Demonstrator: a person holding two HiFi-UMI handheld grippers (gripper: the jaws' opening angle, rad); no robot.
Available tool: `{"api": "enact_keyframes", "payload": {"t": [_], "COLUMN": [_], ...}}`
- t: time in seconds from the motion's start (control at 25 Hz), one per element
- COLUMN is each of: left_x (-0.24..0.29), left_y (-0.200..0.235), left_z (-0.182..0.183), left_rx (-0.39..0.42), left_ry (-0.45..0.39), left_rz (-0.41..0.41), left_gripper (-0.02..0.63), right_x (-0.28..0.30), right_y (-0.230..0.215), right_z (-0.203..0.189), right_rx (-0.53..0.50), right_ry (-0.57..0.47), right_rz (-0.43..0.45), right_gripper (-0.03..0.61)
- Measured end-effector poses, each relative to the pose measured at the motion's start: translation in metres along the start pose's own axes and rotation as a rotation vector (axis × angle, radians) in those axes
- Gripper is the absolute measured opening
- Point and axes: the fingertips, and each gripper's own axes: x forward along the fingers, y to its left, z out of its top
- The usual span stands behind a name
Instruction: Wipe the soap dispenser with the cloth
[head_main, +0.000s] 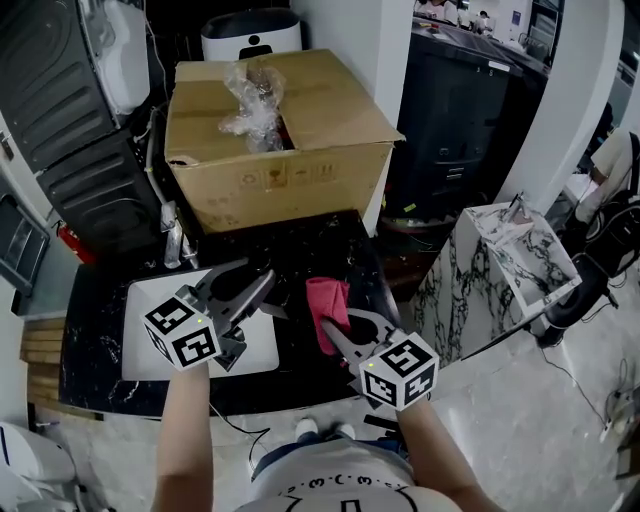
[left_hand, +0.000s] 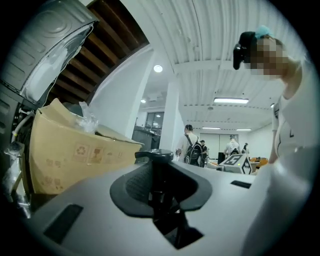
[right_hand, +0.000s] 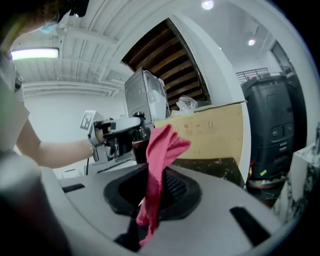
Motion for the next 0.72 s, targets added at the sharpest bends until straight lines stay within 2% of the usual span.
{"api": "enact_keyframes", "payload": {"t": [0.12, 0.28, 0.44, 0.72], "left_x": [-0.002, 0.0, 0.001, -0.001], "left_y": [-0.001, -0.003, -0.005, -0.001], "left_z": [0.004, 0.004, 0.002, 0.005], "left_rx": [0.005, 0.028, 0.035, 0.032], "left_ry": [-0.005, 0.006, 0.019, -0.002], "left_rz": [-0.02, -0.019, -0.012, -0.001], "left_gripper": [0.091, 0.091, 0.091, 0.091], "right_x": [0.0, 0.008, 0.023, 0.03], "right_y": [0.004, 0.019, 0.031, 0.034], "right_z": [0.019, 0.035, 0.04, 0.032], "right_rx": [0.075, 0.078, 0.05, 0.009], "right_ry": [-0.083, -0.13, -0.122, -0.079], "right_rz": [0.036, 0.1, 0.129, 0.118], "right_gripper": [0.054, 0.054, 0.054, 0.054]}}
